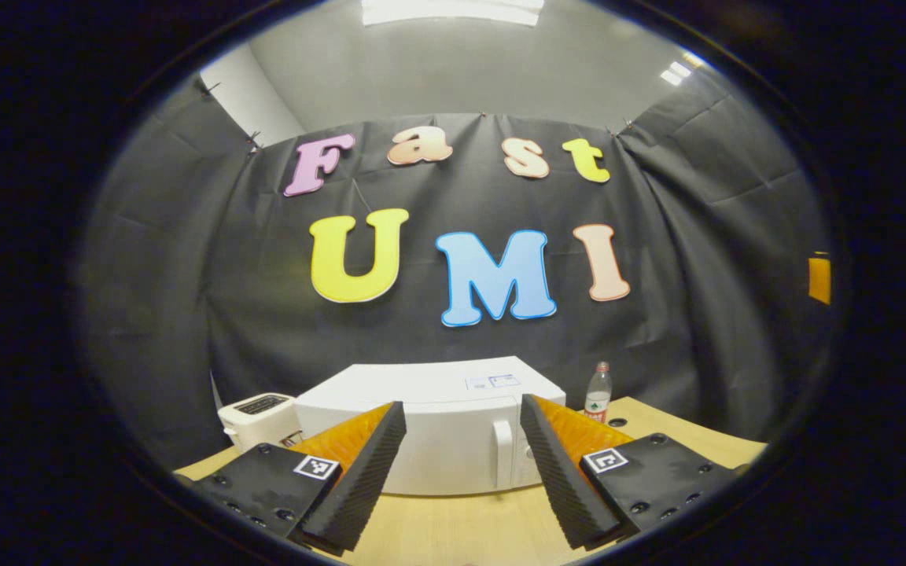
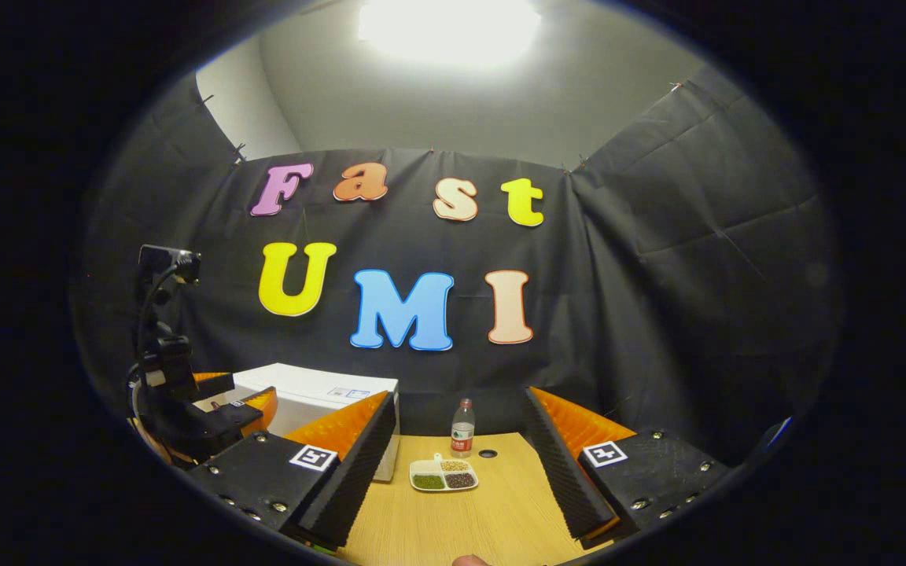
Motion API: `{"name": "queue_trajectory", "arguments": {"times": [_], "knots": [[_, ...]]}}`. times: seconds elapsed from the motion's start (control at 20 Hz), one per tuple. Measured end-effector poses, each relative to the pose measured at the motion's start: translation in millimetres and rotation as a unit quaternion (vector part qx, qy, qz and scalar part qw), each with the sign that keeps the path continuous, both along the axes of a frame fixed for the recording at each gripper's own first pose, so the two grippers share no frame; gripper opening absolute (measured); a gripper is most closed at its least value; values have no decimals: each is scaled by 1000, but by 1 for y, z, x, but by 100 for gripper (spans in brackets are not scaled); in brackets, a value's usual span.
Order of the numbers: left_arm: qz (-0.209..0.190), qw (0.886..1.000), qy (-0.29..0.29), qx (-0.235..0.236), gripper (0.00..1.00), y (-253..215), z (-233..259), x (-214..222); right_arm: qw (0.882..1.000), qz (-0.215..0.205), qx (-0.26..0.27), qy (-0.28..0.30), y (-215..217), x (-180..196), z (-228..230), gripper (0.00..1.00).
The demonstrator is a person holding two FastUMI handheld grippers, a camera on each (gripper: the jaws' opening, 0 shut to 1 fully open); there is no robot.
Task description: Open the microwave oven with the left hand, put the food in, and close the microwave oven.
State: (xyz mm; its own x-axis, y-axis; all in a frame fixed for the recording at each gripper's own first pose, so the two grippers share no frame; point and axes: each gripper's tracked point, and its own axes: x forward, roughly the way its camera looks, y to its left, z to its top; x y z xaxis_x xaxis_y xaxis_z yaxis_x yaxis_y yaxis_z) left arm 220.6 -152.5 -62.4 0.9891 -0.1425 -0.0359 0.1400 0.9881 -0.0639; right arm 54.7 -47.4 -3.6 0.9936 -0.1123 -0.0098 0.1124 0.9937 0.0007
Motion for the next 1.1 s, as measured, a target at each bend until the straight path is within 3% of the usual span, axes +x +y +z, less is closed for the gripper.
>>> {"name": "queue_trajectory", "arguments": {"times": [0.55, 0.75, 0.8, 0.85, 1.0, 1.1], "knots": [[-77, 996, 54, 8, 100, -58, -89, 97, 994, -103, -37, 27, -11, 4, -6, 98], [-92, 992, 86, 3, 97, -73, -123, 112, 989, -133, -49, 41, -18, -1, -10, 98], [-93, 991, 97, 4, 90, -78, -134, 115, 988, -140, -49, 44, -20, -3, -10, 98], [-95, 990, 105, 7, 96, -81, -142, 116, 987, -146, -50, 48, -21, -5, -12, 98], [-94, 988, 118, 18, 80, -87, -157, 123, 984, -159, -55, 59, -25, -12, -17, 98], [-90, 988, 121, 23, 58, -86, -161, 126, 982, -167, -57, 62, -27, -16, -16, 98]]}}
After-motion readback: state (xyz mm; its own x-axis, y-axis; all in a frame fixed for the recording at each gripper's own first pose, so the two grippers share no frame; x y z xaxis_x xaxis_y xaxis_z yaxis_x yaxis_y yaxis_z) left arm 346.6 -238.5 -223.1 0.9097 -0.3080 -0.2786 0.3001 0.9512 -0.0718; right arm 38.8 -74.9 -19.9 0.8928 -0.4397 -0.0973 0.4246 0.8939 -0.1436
